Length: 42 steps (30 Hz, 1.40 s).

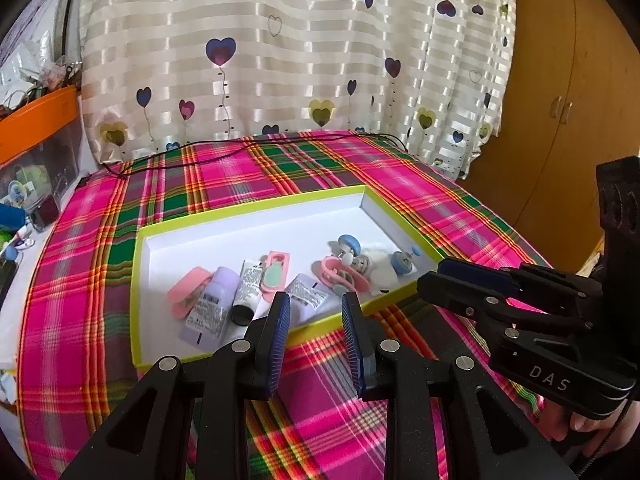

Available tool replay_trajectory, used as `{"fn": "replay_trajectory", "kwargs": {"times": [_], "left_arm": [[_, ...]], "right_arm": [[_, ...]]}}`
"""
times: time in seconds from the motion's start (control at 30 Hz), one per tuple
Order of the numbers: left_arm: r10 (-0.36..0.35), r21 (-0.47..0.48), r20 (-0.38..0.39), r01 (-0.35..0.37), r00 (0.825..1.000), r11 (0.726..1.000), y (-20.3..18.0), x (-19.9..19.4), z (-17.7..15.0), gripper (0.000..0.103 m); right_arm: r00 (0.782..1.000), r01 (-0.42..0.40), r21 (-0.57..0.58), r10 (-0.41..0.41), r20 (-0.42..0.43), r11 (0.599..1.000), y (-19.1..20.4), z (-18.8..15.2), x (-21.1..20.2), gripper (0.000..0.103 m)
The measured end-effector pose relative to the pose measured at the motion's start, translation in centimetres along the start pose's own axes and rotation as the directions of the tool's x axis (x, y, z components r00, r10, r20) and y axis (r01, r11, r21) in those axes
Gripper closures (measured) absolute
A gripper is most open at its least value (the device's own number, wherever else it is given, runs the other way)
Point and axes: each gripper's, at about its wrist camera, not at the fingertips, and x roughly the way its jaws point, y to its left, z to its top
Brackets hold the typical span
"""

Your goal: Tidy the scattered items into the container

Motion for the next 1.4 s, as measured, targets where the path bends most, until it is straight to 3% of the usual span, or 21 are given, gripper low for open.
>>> {"fn": "replay_trajectory", "kwargs": {"times": [0.37, 0.7, 1.4], "left_arm": [[0.031, -0.020, -0.011, -0.031, 0.999, 0.999, 0.2, -1.2, -1.8, 0.075], [0.056, -0.036, -0.034, -0.057, 0.998, 0.998, 0.4, -1.2, -3.1, 0.075], [0.092, -0.037, -0.043, -0.094, 0.995, 0.995, 0.5, -1.5, -3.6, 0.075]], "right_arm": [[0.999, -0.017, 0.026, 0.018, -0.029, 1.000, 0.2, -1.9, -0.6, 0.078], [0.999, 0.013, -0.007, -0.014, -0.043, 1.000, 0.7, -2.4, -0.9, 0.078], [0.998, 0.040, -0.012, -0.041, -0.049, 0.999, 1.3, -3.0, -1.1, 0.078]]}}
